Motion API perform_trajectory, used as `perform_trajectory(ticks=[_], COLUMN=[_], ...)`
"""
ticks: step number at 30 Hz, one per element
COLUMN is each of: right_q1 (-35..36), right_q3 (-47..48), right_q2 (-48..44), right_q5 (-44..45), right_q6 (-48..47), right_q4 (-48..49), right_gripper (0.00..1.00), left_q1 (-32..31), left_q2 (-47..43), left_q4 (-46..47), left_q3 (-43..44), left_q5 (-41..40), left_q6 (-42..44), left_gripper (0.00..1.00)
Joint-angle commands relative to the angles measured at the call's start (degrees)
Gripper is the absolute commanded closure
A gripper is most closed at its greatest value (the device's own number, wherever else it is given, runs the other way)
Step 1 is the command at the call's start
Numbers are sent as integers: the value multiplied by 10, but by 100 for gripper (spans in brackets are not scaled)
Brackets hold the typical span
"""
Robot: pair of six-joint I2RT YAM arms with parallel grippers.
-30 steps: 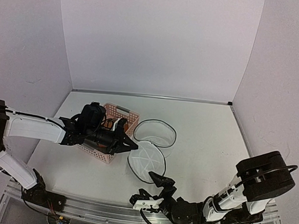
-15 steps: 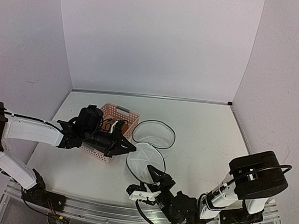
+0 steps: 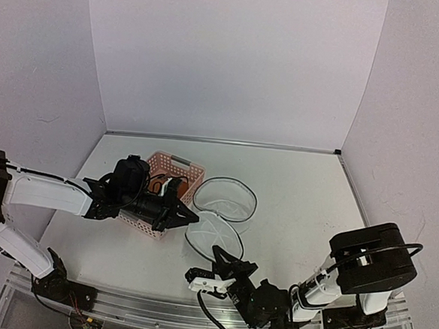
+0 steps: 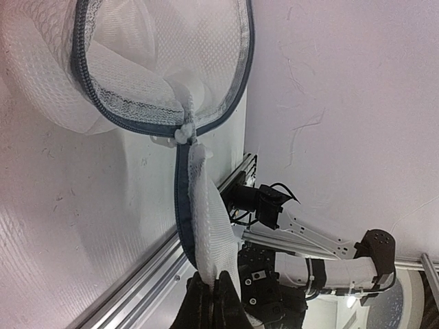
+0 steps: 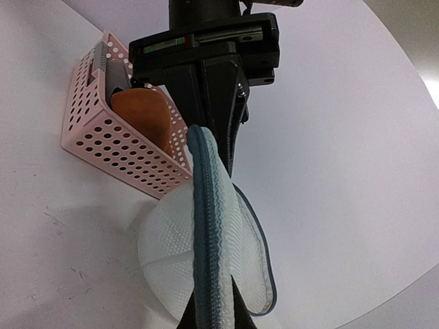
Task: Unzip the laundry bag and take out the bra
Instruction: Pass from the left arm to the right, then close the laundry bag lid at the center of the board.
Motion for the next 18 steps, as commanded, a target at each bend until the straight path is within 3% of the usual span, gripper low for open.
perform_trajectory(ticks=[1,5,8,15,18], right_q1=[-1,-2,-2,-5,-8], right_q3=[13,8,3,-6,-9], right_q2=[-6,-21,-38,-80,-118], right_q5=[3,2,2,3,3], right_q6=[-13,-21,-32,-56,-42], right_q4=[46,47,47,37,-13], right_gripper=[100,100,100,100,100], left_q1=[0,0,1,9,14], left_q2=[-17,-27,-40,-65,-78], left_q4=[35,35,35,20,-19], left_q3=[4,0,3,22,33], left_q5=[6,-4,-10,-12,-23], left_q6=[-3,1,4,24,49], left_gripper=[93,57,38,18,16])
